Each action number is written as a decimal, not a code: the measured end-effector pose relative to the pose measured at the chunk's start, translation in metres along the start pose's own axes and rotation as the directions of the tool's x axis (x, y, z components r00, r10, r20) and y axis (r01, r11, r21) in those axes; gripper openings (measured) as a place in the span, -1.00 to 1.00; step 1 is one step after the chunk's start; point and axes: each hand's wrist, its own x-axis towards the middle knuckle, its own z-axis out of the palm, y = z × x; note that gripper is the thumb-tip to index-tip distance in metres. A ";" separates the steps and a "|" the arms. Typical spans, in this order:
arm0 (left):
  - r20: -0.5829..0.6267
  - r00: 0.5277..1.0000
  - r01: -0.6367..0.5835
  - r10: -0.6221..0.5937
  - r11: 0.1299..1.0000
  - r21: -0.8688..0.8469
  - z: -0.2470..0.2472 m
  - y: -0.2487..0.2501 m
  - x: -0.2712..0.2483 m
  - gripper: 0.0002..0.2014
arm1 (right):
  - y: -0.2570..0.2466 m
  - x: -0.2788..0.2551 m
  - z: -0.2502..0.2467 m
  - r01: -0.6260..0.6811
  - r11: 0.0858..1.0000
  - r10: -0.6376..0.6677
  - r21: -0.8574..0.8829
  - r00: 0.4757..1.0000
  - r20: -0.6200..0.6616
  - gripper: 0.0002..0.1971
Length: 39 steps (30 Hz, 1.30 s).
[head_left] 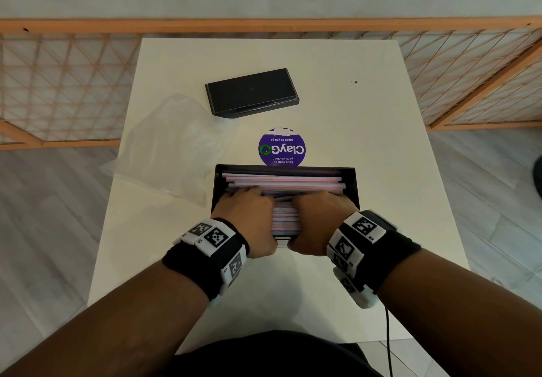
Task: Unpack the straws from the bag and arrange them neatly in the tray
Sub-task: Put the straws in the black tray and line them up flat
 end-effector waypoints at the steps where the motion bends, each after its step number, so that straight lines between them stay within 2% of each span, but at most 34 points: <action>1: 0.012 1.000 0.008 -0.008 1.000 0.001 0.000 0.000 0.000 -0.47 | 0.000 0.000 0.000 -0.001 1.000 0.001 -0.002 1.000 0.003 -0.58; 7: 0.050 0.998 0.025 -0.025 1.000 -0.011 -0.001 -0.001 0.000 -0.44 | 0.000 0.001 0.000 0.023 0.999 -0.023 -0.042 1.000 0.000 -0.44; 13: 0.052 0.998 0.040 -0.038 0.998 -0.040 0.000 -0.002 0.001 -0.48 | -0.001 0.000 0.001 0.015 0.999 -0.015 -0.033 1.000 -0.016 -0.52; 19: 0.031 0.999 0.015 -0.014 0.999 -0.043 0.000 -0.002 0.000 -0.46 | 0.000 0.001 0.000 0.037 0.998 -0.037 -0.043 0.999 0.008 -0.39; 23: -0.011 1.000 -0.015 0.014 0.997 -0.070 0.003 -0.004 0.000 -0.36 | 0.001 0.001 0.002 0.041 0.999 -0.041 -0.003 0.999 -0.005 -0.25; 26: -0.002 1.000 -0.031 0.031 0.998 -0.054 0.003 -0.004 0.000 -0.37 | 0.001 0.002 0.002 0.041 0.999 -0.041 -0.026 0.999 0.008 -0.31; 31: 0.014 0.998 -0.066 0.067 0.997 -0.045 0.003 -0.004 0.002 -0.42 | 0.003 0.003 0.007 0.034 0.998 -0.033 0.043 0.999 -0.018 -0.40; 39: 0.083 0.996 0.027 -0.026 1.000 -0.004 0.003 -0.003 0.004 -0.38 | 0.003 0.004 0.005 0.026 1.000 -0.025 -0.006 0.999 0.035 -0.34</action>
